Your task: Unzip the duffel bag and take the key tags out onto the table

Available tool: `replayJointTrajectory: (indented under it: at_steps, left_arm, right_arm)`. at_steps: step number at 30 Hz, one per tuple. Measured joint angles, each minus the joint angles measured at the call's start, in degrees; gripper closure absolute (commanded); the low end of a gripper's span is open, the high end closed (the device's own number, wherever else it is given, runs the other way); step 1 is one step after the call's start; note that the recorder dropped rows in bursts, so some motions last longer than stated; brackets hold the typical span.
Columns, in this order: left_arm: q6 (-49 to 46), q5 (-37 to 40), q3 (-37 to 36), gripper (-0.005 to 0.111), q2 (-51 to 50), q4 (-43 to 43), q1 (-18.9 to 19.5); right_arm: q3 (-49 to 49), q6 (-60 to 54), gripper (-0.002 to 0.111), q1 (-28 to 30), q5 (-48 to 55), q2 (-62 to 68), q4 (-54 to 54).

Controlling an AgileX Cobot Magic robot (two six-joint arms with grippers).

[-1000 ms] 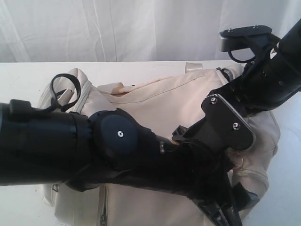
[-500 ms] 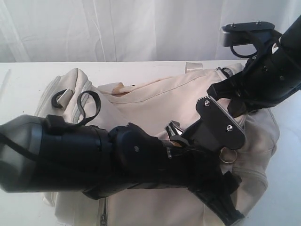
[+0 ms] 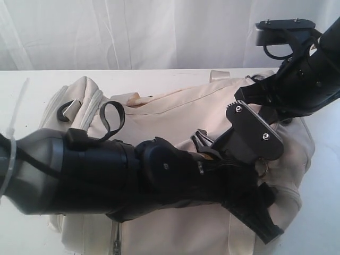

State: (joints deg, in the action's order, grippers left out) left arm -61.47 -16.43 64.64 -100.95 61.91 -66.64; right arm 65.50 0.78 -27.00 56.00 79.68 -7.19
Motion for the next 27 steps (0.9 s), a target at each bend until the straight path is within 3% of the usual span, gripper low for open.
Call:
replayJointTrajectory:
  at_steps: [8, 18, 26, 27]
  left_arm:
    - [0.27, -0.55, 1.16, 0.060, -0.20, 0.00, 0.00]
    - [0.50, -0.55, 1.29, 0.107, -0.20, 0.00, -0.10]
    - [0.38, 1.52, 1.52, 0.107, 1.04, -0.15, -0.10]
    - [0.38, 1.66, 1.63, 0.102, 1.29, -0.26, -0.10]
  right_arm:
    - [0.22, 0.73, 0.108, 0.03, -0.99, 0.00, -0.20]
    - [0.22, 0.73, 0.108, 0.13, -1.09, 0.00, -0.42]
    - [0.22, 1.09, 0.108, 0.13, -0.74, 0.00, -0.60]
    - [0.22, 1.09, 0.108, 0.13, -0.74, 0.00, -0.65]
